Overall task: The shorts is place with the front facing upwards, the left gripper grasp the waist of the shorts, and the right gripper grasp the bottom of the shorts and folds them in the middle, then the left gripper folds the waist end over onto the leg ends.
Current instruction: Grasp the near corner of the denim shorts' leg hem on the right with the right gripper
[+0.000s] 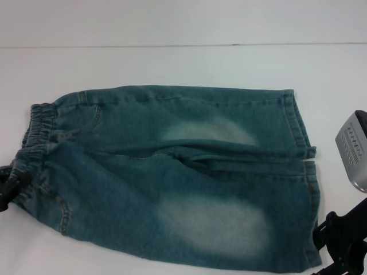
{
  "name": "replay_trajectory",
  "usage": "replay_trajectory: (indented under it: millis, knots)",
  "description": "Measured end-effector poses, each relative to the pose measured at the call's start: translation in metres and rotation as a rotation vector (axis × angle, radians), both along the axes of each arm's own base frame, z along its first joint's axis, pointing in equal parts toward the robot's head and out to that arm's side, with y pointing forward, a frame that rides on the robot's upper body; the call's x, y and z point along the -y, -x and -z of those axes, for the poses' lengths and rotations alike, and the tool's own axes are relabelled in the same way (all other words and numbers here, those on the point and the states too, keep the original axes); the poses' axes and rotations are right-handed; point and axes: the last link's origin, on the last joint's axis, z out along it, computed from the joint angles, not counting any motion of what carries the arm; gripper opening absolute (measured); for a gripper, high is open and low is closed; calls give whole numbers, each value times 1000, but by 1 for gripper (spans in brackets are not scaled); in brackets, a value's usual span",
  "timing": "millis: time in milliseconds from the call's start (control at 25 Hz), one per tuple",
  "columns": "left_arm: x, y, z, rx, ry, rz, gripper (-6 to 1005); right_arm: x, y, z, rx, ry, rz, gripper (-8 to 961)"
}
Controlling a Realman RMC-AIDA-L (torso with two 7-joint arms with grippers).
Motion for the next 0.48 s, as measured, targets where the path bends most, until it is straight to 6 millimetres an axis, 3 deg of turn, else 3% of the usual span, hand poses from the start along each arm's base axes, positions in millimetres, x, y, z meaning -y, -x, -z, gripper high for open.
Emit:
replay_trajectory:
  millis: [120, 480]
  knots:
    - [0, 0, 0, 0, 0, 0, 53, 0, -1, 0, 3, 0, -1, 676]
    - [-1, -1, 0, 8, -6, 2, 53, 1, -5, -4, -2, -23, 10, 283]
